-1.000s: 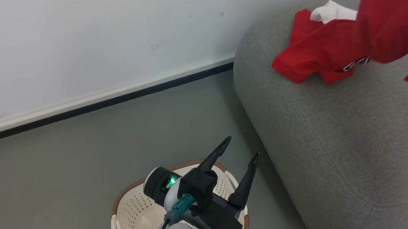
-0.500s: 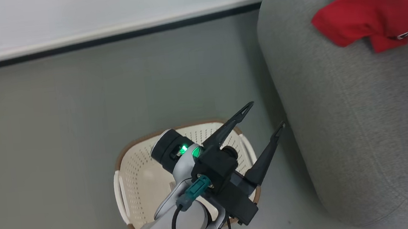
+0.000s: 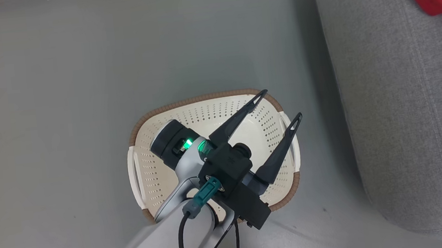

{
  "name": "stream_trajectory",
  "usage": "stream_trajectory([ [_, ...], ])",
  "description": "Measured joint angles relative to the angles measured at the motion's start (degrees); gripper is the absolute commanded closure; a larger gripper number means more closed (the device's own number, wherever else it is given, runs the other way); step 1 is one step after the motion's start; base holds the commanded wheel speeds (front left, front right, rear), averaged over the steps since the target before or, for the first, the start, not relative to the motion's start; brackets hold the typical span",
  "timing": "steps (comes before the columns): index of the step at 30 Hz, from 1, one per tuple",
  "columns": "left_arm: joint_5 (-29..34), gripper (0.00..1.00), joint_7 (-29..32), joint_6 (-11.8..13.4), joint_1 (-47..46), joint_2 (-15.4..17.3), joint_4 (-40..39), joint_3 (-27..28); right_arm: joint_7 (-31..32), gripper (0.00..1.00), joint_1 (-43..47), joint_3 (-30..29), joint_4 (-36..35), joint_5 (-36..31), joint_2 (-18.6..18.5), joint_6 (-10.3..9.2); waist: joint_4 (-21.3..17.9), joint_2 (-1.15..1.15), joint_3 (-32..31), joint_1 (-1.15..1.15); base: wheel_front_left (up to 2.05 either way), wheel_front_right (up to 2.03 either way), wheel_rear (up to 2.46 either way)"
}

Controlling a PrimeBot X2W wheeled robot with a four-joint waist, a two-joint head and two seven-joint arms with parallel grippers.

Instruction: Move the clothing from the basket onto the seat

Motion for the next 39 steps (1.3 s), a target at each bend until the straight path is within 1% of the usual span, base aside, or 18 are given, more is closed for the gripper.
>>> stream_trajectory([
  [5, 0.0, 0.0, 0.0, 0.0, -0.2, 0.5, 0.6, 0.0, -1.8, 1.0, -2.1, 1.7, 3.0, -0.6, 2.7, 0.07, -0.1, 0.0, 0.9, 0.0, 0.0, 0.0, 0.0],
  [6, 0.0, 0.0, 0.0, 0.0, -0.2, 0.6, 1.0, 0.0, -2.3, 0.86, -2.3, 2.0, 3.6, -0.7, 3.0, 0.07, -0.3, 0.0, 0.9, 0.0, 0.0, 0.0, 0.0],
  [7, 0.0, 0.0, 0.0, 0.0, -0.2, 0.8, 1.2, 0.0, -2.7, 0.64, -2.4, 2.2, 4.1, -0.8, 3.1, 0.07, -0.4, 0.0, 0.8, 0.0, 0.0, 0.0, 0.0],
  [8, 0.0, 0.0, 0.0, 0.0, -0.2, 1.0, 1.4, 0.1, -2.9, 0.56, -2.4, 2.4, 4.7, -1.0, 3.2, 0.07, -0.6, 0.0, 0.7, -0.01, 0.0, 0.0, 0.0],
  [10, 0.0, 0.0, -0.1, 0.0, -0.1, 1.1, 1.7, 0.1, -3.9, 0.0, -2.4, 2.7, 5.5, -1.4, 3.4, 0.08, -1.0, 0.0, 0.5, -0.01, 0.0, 0.0, 0.0],
  [15, -0.4, 0.0, -0.6, 0.0, 0.2, 1.2, 2.7, 0.5, -5.5, 0.0, -2.3, 3.6, 7.1, -1.7, 5.8, 1.18, -2.2, 0.0, -0.8, -0.01, 0.0, 0.0, 0.0],
  [17, -0.6, 0.0, -0.7, 0.0, 0.6, 1.0, 3.1, 0.8, -6.1, 0.0, -2.1, 3.9, 7.4, -1.7, 6.1, 1.77, -2.7, -0.01, -1.4, -0.02, 0.0, 0.0, 0.0],
  [21, -2.8, 0.0, -1.6, 0.0, 1.1, -0.1, 4.0, 1.9, -6.9, 0.0, -0.9, 4.8, 7.6, -1.8, 6.9, 2.55, -3.6, -0.01, -3.1, -0.01, 0.0, 0.0, 0.0],
  [24, -3.4, 0.0, -2.1, 0.1, 1.1, -0.7, 5.3, 3.0, -7.3, 0.0, 0.5, 5.5, 8.0, -1.8, 8.1, 3.13, -4.1, -0.01, -4.6, -0.01, 0.0, 0.0, 0.0],
  [32, -5.1, 0.0, -3.2, 1.2, 2.7, -1.0, 8.7, 6.1, -7.9, 0.0, 3.4, 6.3, 7.7, -1.8, 10.6, 3.43, -4.5, -0.02, -9.3, -0.02, 0.0, 0.0, 0.0],
  [39, -7.4, 0.0, -3.8, 2.6, 6.0, -1.2, 11.3, 9.9, -7.9, 0.0, 8.3, 6.5, 6.6, -1.6, 13.6, 4.04, -3.7, -0.02, -14.6, -0.02, 0.0, 0.0, 0.0],
])
